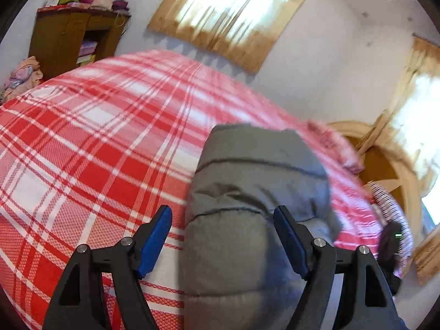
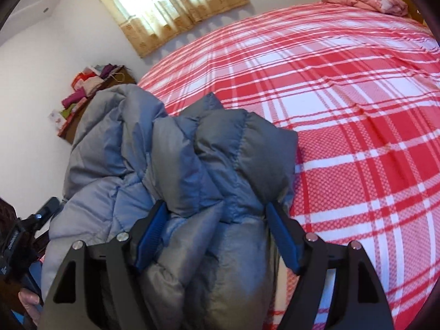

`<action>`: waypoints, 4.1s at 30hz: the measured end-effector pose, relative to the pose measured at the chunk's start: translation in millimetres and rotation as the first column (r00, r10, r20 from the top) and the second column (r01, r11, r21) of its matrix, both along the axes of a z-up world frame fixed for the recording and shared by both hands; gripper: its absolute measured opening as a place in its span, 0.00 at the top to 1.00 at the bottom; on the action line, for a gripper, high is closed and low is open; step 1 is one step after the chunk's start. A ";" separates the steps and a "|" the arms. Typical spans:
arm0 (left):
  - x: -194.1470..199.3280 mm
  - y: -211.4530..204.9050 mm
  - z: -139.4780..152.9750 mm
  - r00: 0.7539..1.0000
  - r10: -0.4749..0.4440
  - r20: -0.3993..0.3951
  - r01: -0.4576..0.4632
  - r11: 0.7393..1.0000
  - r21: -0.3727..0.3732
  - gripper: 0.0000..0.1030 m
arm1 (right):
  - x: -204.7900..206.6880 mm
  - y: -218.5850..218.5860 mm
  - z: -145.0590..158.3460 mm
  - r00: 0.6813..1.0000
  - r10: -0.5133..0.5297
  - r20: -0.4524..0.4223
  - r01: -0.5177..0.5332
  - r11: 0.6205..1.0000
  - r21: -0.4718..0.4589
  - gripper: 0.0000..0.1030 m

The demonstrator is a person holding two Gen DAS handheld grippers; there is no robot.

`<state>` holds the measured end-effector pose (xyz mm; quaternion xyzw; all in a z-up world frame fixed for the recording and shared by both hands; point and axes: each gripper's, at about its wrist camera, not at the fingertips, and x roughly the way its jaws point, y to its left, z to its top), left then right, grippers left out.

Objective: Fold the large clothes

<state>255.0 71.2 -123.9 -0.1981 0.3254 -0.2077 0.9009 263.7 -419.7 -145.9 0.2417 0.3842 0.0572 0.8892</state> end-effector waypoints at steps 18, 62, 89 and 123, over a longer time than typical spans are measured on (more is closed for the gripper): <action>42.3 -35.1 -42.1 0.946 -0.244 -0.212 0.238 0.970 -0.056 0.23 | -7.7 -17.1 -4.8 0.998 0.066 -0.004 -0.065 0.992 0.109 0.37; 27.8 -69.9 -24.7 0.962 -0.219 -0.164 0.245 0.957 0.154 0.61 | 16.1 21.1 -6.6 0.968 0.249 -0.008 -0.243 0.948 0.204 0.70; -41.9 120.6 80.2 0.997 0.073 0.011 -0.074 0.975 0.210 0.66 | 38.9 252.2 78.1 0.740 0.610 0.285 -0.672 0.646 0.362 0.75; 37.7 224.4 -18.5 0.894 0.447 -0.044 -0.378 0.802 0.464 0.61 | 121.0 332.6 86.9 0.859 0.493 0.139 -0.508 0.855 0.107 0.66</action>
